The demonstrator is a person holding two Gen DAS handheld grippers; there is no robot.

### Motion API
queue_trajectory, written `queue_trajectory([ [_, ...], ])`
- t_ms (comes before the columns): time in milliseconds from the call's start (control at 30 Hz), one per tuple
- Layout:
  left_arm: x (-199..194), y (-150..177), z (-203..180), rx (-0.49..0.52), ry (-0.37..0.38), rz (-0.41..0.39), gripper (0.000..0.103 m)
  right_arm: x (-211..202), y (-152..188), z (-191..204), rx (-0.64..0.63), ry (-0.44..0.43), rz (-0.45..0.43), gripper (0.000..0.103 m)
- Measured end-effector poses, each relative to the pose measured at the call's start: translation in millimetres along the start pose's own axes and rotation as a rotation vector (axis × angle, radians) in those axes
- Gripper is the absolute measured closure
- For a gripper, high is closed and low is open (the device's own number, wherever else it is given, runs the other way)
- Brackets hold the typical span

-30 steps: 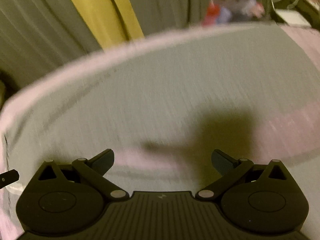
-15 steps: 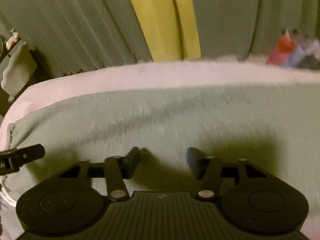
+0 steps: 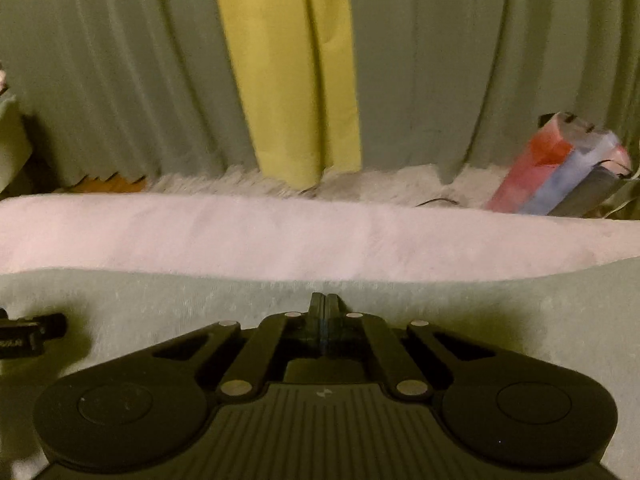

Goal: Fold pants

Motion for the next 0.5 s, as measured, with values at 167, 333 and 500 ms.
queue_trajectory([
  [167,-28.0,4.0,1.2,0.114,0.009,-0.081,0.0,-29.2,-0.3,5.9,0.016,-0.086,-0.028,0.095],
  [333,-5.8,27.5,21.5,0.095,0.017,0.019,0.0,-14.0,27.4,17.3,-0.029,-0.212,0.067,0.096],
  [500,-9.1,18.3,68.7,-0.102,-0.04,0.058,0.0,-9.7,10.3,-44.4,0.025,-0.008,0.013,0.099],
])
Point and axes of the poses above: each gripper's, at about its wrist camera, not at the fingertips, and x roughly the way its jaws point, z to its left, y to its underside, the point moved 5 cm from there along x, roughly the way its jaws point, and after that the axes turned 5 degrees about y, right-handed, at the moved point
